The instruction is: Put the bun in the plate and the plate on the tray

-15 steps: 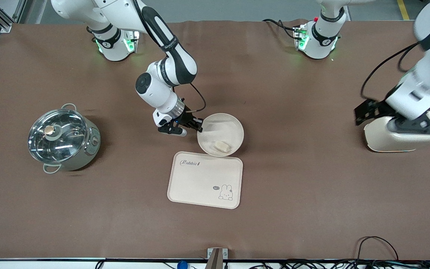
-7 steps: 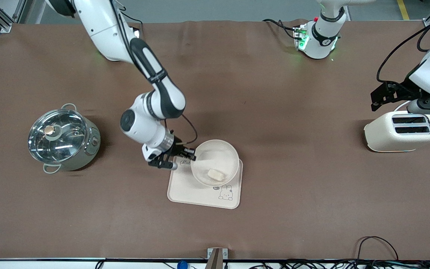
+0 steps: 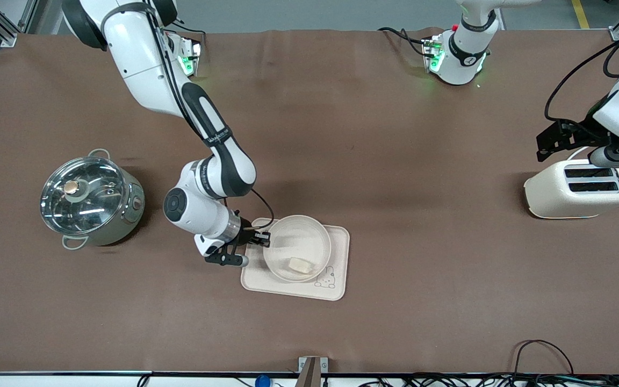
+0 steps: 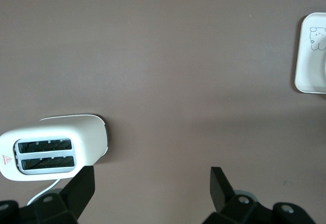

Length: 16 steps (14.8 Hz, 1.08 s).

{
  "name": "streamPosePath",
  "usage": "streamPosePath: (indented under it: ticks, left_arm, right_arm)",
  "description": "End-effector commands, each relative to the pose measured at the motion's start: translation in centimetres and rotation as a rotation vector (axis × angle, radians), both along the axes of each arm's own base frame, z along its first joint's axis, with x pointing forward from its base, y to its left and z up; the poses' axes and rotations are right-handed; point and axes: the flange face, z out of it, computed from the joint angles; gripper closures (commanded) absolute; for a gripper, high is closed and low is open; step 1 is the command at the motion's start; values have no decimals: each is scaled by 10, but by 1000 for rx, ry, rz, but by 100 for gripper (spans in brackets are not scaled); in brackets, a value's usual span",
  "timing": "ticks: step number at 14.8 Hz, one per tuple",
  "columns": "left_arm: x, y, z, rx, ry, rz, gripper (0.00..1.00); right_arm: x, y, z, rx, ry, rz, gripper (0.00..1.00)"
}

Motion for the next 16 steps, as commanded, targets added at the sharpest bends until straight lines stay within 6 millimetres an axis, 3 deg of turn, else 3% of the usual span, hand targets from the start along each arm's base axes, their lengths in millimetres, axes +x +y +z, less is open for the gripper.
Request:
streamPosePath:
  ticks: [1,9,12,16]
  left_arm:
    - [2,13,5,-12,9,27,0]
    - [1,3,10,-23,-31,17,0]
    - [-8,4,6,-20,-23,21,0]
    - [-3,6,13,-21,-36,9,0]
  right_arm:
    - [7,-2,-3,-10,-9,18,100]
    - [16,-8,-5,-4,-12,7,100]
    - [17,-9,-6,-5,-13,8,100]
    - [19,-8,-7,0,-1,11,100]
